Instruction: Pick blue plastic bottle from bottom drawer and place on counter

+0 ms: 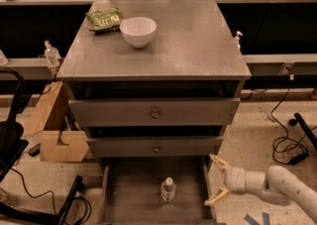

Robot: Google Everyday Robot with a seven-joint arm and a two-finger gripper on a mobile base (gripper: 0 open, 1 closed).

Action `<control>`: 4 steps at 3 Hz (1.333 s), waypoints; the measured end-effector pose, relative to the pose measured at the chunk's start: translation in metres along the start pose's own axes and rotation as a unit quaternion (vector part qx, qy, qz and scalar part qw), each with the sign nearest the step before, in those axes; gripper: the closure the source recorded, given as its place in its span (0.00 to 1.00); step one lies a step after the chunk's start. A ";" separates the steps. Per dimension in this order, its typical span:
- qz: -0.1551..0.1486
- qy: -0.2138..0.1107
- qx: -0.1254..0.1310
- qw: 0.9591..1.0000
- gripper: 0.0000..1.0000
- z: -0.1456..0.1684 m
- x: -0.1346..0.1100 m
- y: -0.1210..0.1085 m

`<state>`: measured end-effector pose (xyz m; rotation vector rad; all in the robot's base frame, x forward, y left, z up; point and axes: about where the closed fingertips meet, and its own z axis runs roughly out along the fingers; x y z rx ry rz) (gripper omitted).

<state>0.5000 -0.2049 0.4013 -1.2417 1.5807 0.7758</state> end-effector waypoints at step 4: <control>-0.043 -0.017 -0.077 0.996 0.00 0.135 0.093 0.025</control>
Offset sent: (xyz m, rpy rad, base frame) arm 0.0260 0.0386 -0.1207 0.0078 -0.0729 0.0783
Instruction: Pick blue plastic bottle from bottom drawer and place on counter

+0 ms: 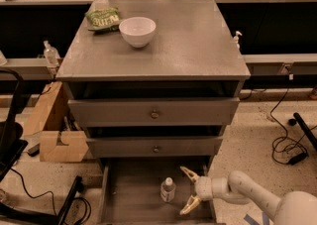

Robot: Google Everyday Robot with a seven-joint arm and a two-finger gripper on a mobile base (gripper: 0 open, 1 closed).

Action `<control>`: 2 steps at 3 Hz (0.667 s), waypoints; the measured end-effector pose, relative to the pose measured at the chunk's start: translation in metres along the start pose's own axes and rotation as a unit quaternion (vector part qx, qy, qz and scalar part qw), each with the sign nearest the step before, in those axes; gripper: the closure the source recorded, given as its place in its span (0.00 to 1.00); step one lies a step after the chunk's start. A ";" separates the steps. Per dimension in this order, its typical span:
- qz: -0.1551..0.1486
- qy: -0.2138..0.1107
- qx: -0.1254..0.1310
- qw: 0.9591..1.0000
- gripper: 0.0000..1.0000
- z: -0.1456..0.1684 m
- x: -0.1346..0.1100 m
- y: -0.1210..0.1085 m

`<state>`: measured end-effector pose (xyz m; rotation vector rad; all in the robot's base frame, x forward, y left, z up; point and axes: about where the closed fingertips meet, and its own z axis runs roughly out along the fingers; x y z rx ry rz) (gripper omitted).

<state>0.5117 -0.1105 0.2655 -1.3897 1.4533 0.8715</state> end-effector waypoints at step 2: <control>0.017 -0.027 -0.059 0.998 0.17 0.066 0.012 0.005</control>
Offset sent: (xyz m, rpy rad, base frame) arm 0.0141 0.0843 -0.0480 0.0817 0.0960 0.1619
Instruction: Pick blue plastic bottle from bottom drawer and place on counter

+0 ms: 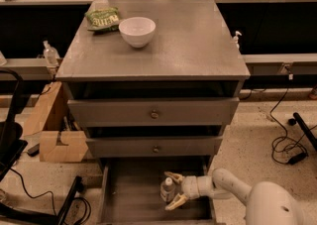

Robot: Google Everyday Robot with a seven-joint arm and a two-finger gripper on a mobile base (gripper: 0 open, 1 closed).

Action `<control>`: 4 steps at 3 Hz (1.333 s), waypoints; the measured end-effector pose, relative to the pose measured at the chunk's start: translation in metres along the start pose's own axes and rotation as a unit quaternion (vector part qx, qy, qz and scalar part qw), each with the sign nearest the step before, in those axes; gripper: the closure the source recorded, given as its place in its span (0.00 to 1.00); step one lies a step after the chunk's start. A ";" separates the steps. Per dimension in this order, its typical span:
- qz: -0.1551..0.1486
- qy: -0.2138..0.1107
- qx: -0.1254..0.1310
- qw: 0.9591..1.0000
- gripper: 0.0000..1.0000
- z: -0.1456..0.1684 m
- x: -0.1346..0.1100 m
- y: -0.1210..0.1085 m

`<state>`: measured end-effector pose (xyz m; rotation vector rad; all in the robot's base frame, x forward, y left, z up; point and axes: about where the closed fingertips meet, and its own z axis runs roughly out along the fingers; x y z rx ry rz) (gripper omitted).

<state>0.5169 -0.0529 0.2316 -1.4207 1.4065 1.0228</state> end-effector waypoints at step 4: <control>0.002 -0.022 -0.043 0.999 1.00 0.041 -0.013 0.004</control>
Offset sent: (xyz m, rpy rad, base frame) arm 0.0138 0.0462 -0.0168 0.0393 0.0331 0.0800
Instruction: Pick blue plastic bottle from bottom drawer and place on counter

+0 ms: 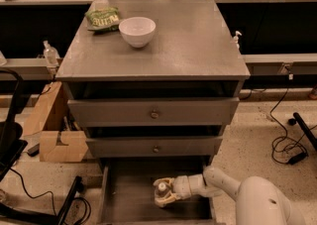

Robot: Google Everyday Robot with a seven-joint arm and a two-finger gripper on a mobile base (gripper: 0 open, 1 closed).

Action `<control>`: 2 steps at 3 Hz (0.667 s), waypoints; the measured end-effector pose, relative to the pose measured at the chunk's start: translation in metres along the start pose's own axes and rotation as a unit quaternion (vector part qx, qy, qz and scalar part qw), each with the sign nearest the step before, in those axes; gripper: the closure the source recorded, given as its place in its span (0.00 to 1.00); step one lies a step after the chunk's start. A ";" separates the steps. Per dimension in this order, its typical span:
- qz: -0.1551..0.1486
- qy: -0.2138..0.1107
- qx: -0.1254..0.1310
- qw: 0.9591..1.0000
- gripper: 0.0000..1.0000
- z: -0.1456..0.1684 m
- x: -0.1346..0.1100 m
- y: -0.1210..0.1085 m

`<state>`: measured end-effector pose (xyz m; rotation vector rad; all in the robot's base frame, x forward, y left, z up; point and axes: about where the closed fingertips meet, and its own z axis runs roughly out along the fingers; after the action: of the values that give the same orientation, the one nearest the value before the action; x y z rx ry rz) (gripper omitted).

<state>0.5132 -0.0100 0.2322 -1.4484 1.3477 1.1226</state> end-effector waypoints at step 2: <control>-0.010 -0.042 0.063 0.997 1.00 -0.054 -0.145 0.015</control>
Offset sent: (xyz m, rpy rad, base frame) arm -0.0985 0.0050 0.2280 0.1909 0.0549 -0.0733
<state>0.4991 -0.0271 0.3863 -1.3072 1.3172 1.0550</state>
